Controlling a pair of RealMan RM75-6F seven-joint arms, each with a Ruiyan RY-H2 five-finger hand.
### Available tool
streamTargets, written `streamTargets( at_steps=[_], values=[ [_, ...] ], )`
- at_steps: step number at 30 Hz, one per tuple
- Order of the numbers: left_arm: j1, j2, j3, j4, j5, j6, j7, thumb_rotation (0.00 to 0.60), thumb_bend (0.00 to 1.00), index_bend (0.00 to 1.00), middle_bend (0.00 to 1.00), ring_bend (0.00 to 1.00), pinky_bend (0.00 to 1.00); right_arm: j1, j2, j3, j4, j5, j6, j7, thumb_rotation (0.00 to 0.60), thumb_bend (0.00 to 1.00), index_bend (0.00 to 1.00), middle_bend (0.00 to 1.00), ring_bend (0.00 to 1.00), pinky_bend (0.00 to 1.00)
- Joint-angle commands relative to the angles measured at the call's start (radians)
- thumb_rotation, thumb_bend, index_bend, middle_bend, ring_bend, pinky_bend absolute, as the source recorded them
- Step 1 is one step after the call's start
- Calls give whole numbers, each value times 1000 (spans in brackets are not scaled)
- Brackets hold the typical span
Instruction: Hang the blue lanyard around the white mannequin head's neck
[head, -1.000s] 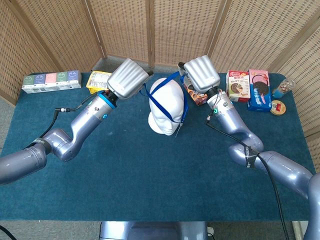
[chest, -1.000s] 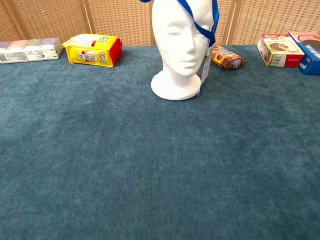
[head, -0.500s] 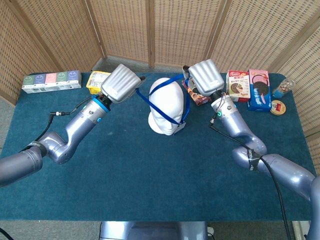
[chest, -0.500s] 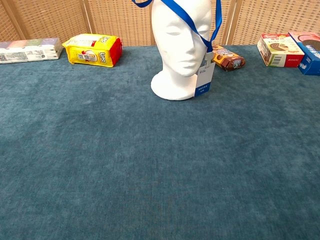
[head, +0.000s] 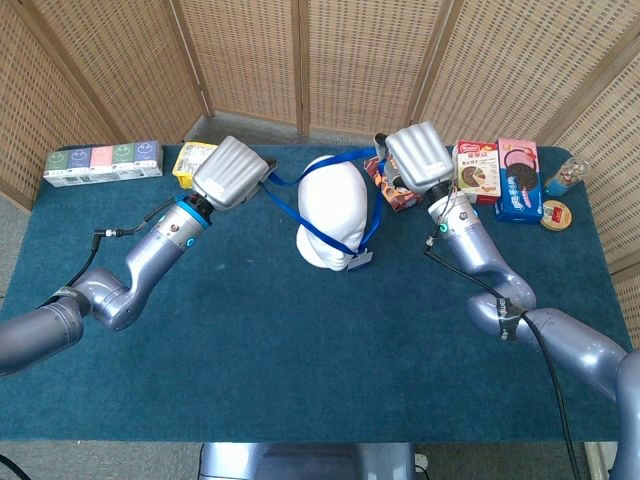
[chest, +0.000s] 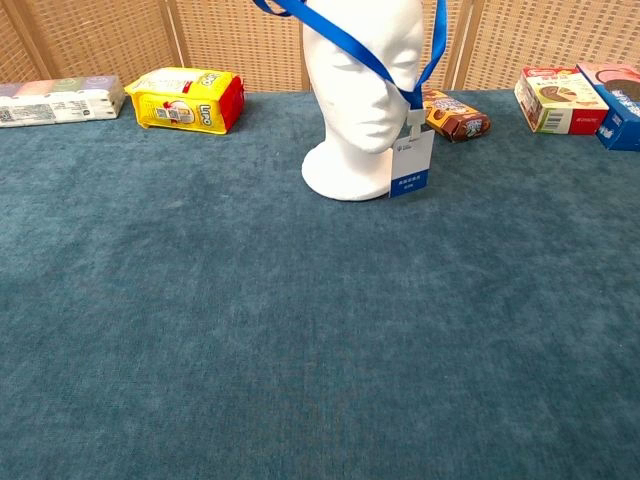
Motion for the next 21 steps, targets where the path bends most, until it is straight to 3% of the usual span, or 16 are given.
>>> streamTargets(
  at_steps=[1,10,21],
  values=[
    [5,-7,5,7,2,0,-2,600,440,589,1000,1000,1000,-1,-2,-1,3,3,-3,-3,600,513,775,1000,1000,1000],
    [7,-11,4,-7,-18,-20,23,600,437,589,1000,1000,1000,-3,0,-4,3,25,-27,-32,600,512,756,992,1000,1000],
    [3,-13,-5,-28,-60,-35,84,600,404,589,1000,1000,1000,-4,2,-11,10,39,-42,-63,600,532,672,912,1000,1000]
  ],
)
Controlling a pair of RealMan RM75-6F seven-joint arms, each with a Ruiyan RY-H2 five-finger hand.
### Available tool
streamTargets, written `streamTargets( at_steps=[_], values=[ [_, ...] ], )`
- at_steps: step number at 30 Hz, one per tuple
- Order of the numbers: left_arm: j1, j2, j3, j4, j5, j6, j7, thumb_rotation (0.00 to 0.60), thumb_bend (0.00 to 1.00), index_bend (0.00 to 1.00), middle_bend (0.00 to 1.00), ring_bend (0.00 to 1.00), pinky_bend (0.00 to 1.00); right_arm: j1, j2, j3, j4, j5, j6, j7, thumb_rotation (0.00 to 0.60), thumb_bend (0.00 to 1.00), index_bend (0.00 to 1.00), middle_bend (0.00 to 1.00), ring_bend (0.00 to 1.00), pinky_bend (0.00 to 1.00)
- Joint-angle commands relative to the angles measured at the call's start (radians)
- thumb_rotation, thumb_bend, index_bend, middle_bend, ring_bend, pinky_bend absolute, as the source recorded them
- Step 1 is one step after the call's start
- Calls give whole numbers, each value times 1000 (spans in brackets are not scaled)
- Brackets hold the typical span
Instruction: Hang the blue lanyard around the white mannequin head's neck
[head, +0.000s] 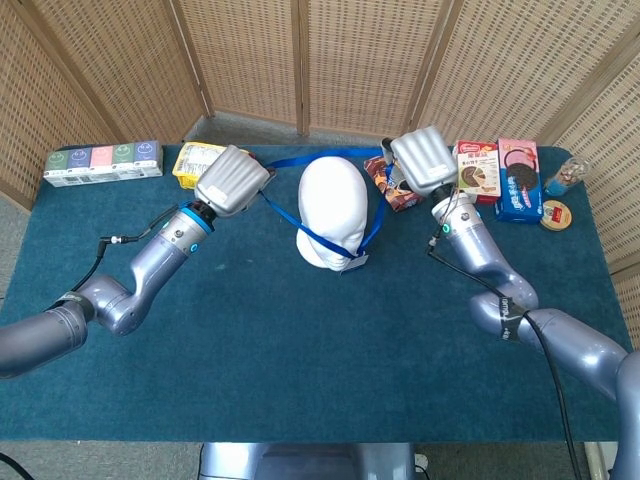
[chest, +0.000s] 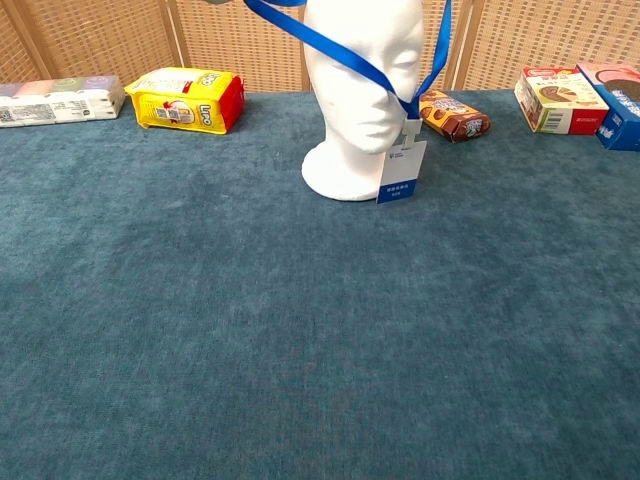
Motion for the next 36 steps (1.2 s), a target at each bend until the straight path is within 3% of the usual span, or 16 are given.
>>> streamTargets(
  at_steps=[1,6,10,13,18,22,36],
  values=[
    [1,0,-2,-5,-10,-1,11,600,401,589,1000,1000,1000,-1,-1,0,3,-2,5,-3,600,533,667,905,1000,1000],
    [1,1,-4,-14,-32,-3,41,598,324,557,1000,999,1000,-2,-2,-1,6,-3,4,-6,593,535,639,866,1000,1000],
    [1,1,-8,-21,-46,-1,59,571,291,542,1000,962,1000,-3,1,-1,4,4,-5,-6,505,537,622,825,1000,1000],
    [-2,0,-13,-24,-51,3,65,542,288,534,1000,939,1000,-5,3,2,0,13,-11,-2,387,537,619,809,1000,1000],
    [-9,-3,-21,-30,-51,12,76,495,283,522,974,900,1000,-3,5,8,-7,17,-13,3,135,535,612,789,998,1000],
    [-13,-1,-26,-35,-49,17,81,465,276,519,927,849,1000,-1,8,14,-10,22,-20,15,18,529,604,764,981,1000],
    [-14,9,-27,-47,-52,25,94,416,275,501,747,707,947,-4,26,2,-23,42,-41,-17,0,538,561,708,921,1000]
  ],
)
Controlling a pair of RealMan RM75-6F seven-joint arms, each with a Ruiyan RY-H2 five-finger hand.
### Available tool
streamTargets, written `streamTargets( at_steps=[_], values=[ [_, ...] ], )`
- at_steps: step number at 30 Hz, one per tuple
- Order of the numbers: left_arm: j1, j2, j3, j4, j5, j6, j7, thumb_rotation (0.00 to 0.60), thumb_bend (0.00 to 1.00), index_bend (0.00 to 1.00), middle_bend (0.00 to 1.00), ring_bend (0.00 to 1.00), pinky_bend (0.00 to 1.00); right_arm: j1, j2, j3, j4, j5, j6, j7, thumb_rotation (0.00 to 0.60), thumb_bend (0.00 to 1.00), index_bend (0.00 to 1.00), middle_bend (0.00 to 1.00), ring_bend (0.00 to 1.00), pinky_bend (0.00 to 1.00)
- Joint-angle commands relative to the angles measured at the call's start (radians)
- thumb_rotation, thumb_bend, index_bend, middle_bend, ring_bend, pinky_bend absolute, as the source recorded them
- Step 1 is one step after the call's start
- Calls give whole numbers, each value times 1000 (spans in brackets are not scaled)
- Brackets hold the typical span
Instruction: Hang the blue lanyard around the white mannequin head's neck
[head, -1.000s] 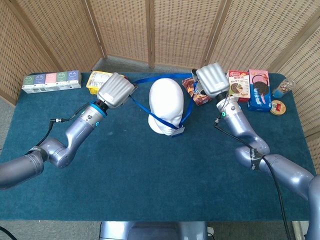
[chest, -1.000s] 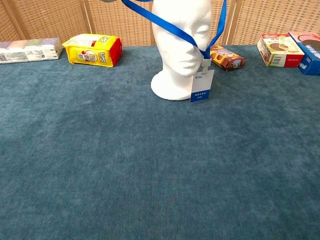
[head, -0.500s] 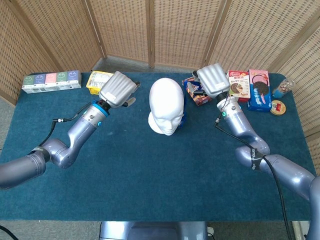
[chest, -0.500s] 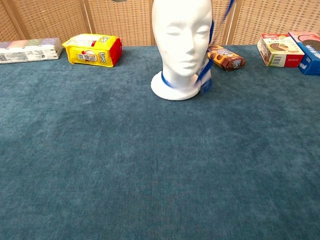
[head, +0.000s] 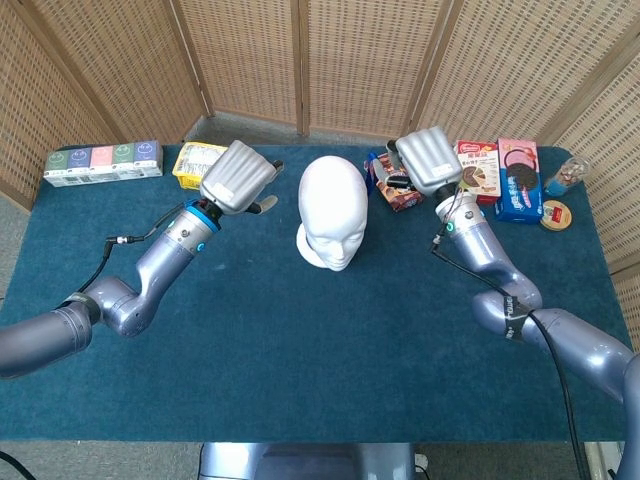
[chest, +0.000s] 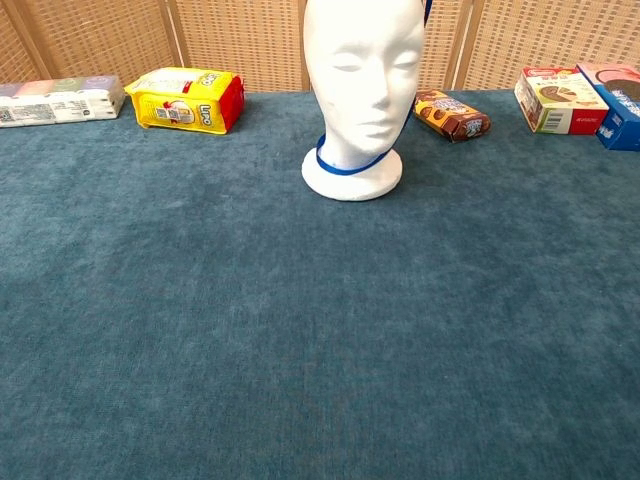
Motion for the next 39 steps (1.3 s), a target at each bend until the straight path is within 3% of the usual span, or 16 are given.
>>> streamTargets(
  at_steps=[1,18,26,39],
  values=[
    [0,2,0,-1,1,3,3,416,275,500,741,703,943,0,6,-4,-5,6,-5,-13,0,541,557,706,917,1000],
    [2,16,-5,-9,3,16,7,398,274,494,647,620,857,4,71,-37,-60,83,-57,-137,0,542,460,605,796,916],
    [4,19,-6,-11,0,23,14,397,275,491,636,605,829,13,115,-43,-101,190,-113,-171,0,396,439,548,727,853],
    [12,26,-1,-22,-5,29,26,396,275,485,624,584,790,50,168,-103,-139,335,-182,-235,0,299,434,509,668,785]
  ],
)
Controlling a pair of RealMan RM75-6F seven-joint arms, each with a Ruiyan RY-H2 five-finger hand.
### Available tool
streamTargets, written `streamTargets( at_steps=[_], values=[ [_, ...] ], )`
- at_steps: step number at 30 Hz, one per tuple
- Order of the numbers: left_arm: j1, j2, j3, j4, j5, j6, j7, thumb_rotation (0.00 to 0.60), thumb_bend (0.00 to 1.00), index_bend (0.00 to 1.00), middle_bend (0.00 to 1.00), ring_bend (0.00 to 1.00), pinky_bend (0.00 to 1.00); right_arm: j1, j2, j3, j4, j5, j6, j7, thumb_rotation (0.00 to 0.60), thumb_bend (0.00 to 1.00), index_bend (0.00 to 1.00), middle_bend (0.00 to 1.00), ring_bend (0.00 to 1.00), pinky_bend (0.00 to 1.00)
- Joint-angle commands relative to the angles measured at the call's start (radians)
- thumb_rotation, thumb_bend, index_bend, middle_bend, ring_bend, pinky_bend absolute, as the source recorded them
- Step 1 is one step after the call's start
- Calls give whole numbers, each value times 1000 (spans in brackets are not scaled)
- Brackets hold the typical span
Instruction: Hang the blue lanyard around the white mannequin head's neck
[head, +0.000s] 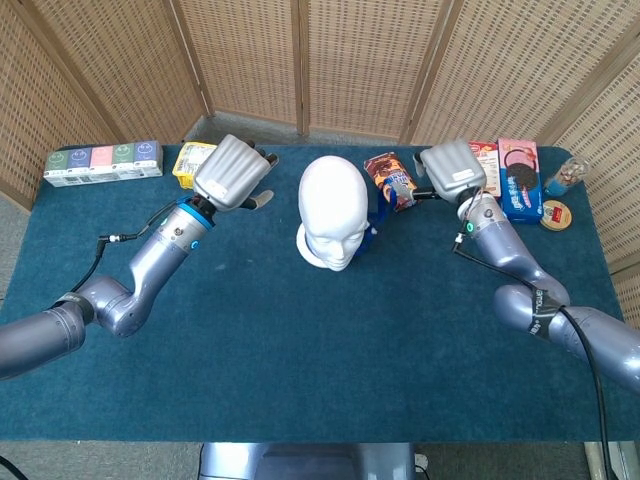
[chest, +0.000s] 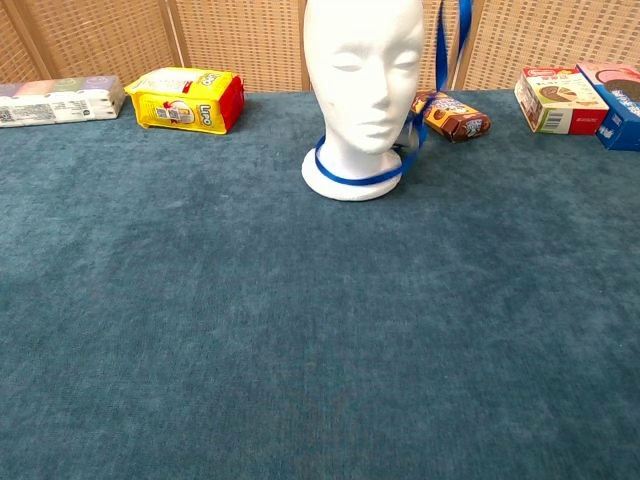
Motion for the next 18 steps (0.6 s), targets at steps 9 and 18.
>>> streamTargets(
  at_steps=[9,18],
  values=[
    [13,13,2,-16,-5,10,2,394,273,478,614,562,734,12,22,-30,-24,51,16,6,0,261,435,505,664,779],
    [65,56,3,-70,-38,40,-23,384,274,476,610,561,721,-32,20,-9,-43,23,111,69,0,253,433,505,673,795]
  ],
)
